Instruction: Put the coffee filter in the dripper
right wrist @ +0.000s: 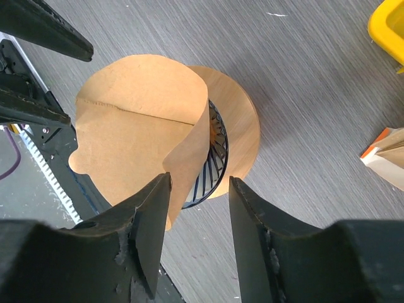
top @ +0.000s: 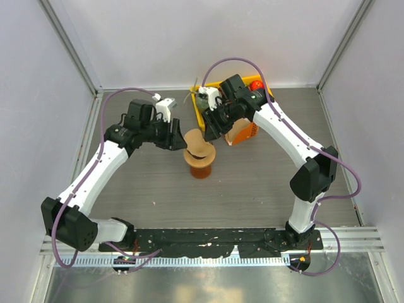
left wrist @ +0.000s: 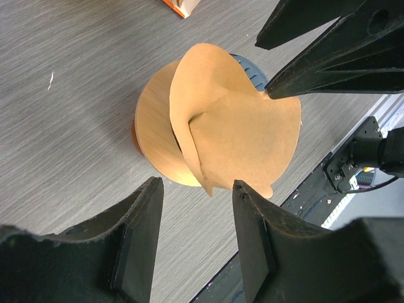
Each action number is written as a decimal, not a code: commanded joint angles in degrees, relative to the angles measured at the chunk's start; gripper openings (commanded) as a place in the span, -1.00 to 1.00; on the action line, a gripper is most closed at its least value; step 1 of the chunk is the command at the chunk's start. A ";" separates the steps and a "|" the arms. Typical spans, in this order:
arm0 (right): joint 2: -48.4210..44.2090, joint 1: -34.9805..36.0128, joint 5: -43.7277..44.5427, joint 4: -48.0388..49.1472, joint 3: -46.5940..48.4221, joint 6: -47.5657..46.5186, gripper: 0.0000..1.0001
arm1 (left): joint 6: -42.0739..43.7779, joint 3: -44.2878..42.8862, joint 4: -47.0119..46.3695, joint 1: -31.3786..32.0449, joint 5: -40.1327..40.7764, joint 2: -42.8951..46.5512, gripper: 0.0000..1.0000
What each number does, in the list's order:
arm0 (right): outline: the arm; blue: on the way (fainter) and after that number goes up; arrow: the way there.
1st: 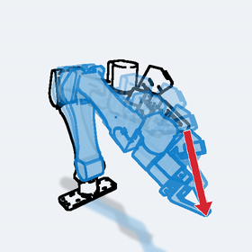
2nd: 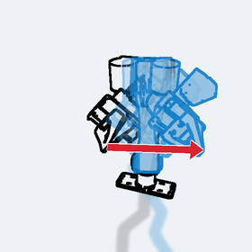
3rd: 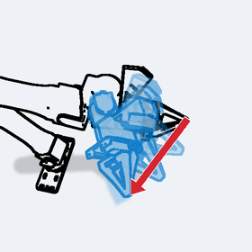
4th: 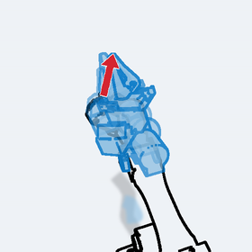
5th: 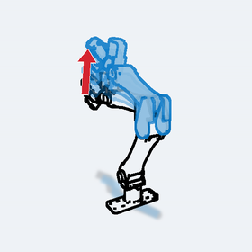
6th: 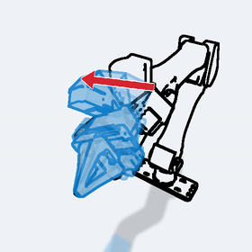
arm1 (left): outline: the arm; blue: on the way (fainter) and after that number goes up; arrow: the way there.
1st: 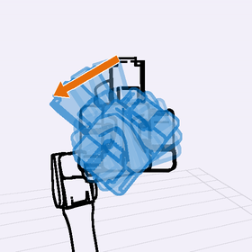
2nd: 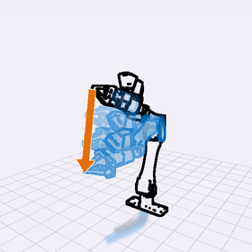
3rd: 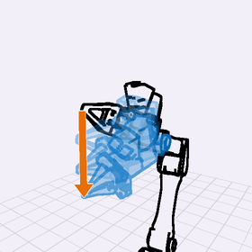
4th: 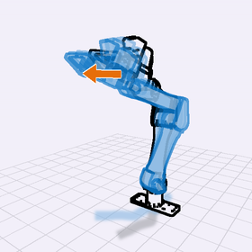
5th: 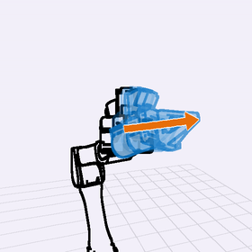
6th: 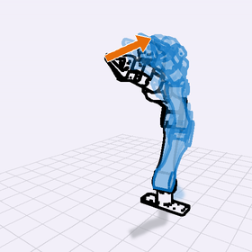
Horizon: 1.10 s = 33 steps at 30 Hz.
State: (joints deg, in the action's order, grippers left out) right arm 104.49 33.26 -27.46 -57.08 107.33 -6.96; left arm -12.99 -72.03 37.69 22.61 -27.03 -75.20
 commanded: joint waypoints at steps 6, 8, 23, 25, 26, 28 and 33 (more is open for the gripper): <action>-4.55 -1.35 1.53 0.92 2.80 0.11 -0.02 | 0.86 0.14 -0.25 -1.25 -0.13 3.04 0.12; -4.82 -1.61 2.24 0.92 2.54 0.02 -0.03 | 0.87 0.22 -0.16 -1.17 -0.22 3.13 0.13; -8.86 -3.46 0.57 3.55 2.10 -0.07 0.04 | 2.44 -1.18 0.97 -5.29 -2.24 7.52 0.99; -10.70 -4.42 0.48 4.95 1.31 0.02 0.12 | 3.50 -1.80 1.85 -7.22 -2.24 9.18 0.99; -12.19 -5.38 0.57 5.57 0.09 0.11 0.15 | 3.76 -2.06 2.29 -8.27 -2.50 10.06 1.00; -14.99 -6.61 0.92 7.68 -2.46 0.28 0.21 | 4.20 -2.67 3.61 -10.56 -3.12 11.65 0.99; -22.65 -9.61 2.50 12.95 -10.55 1.07 0.59 | 6.74 -6.62 10.97 -15.66 -1.99 13.68 0.99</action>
State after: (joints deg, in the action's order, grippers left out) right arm 88.44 25.45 -26.00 -50.43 101.41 -6.52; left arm -9.63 -73.63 42.50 9.69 -28.75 -63.22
